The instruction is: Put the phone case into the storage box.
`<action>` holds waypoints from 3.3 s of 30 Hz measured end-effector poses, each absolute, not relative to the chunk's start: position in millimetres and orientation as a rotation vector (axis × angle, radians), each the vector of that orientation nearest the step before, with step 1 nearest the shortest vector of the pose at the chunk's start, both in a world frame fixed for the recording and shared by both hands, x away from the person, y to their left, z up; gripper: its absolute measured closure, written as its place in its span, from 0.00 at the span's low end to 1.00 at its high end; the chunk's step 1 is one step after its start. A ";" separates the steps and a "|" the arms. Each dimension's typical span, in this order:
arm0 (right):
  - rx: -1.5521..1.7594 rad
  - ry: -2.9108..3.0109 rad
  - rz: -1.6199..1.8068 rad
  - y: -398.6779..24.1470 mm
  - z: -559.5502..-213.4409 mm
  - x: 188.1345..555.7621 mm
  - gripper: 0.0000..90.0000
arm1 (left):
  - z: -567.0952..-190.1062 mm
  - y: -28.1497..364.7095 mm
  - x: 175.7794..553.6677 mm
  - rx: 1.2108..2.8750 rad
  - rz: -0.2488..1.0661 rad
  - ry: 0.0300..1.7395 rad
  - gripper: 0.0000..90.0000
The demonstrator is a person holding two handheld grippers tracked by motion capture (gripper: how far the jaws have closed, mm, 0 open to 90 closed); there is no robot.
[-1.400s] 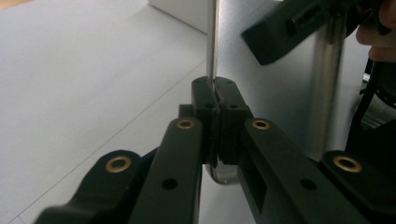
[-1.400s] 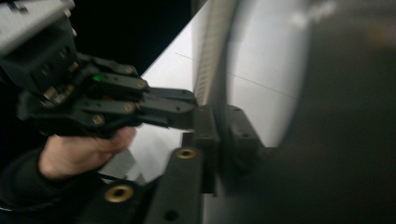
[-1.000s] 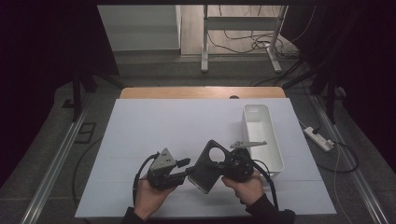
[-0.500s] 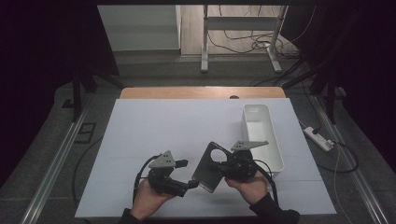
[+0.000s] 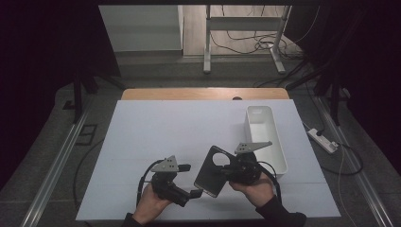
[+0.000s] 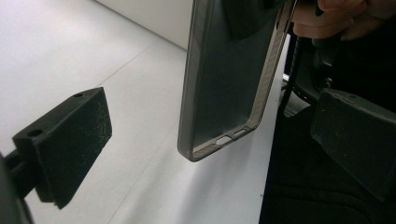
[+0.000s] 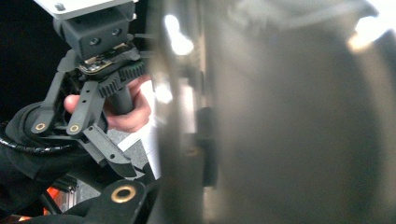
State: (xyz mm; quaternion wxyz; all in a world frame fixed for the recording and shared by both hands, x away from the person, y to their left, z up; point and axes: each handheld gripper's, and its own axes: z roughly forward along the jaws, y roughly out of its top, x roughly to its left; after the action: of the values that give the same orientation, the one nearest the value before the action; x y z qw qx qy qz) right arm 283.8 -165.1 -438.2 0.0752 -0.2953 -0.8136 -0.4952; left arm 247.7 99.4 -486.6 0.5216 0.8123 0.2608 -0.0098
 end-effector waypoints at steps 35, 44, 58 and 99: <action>-0.679 -2.416 -1.475 -151.3 -434.5 273.3 0.96 | -485.1 88.4 246.5 2.028 -0.151 0.506 0.61; -0.645 -2.389 -1.481 -152.3 -433.7 273.9 0.96 | -485.8 90.9 248.1 2.001 -0.237 0.445 0.80; -0.636 -2.378 -1.516 -153.7 -433.0 275.6 0.82 | -483.3 92.8 248.5 1.996 -0.255 0.441 0.94; -0.977 -2.738 -1.649 -172.7 -411.9 277.7 0.00 | -483.4 95.4 239.2 2.065 0.085 0.770 0.93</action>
State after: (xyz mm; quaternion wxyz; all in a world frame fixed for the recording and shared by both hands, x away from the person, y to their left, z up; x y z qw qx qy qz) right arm 277.7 -172.7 -411.9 -0.1000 -0.2909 -0.8150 -0.4910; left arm 239.2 95.4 -483.4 0.4512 0.8355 0.3116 0.0342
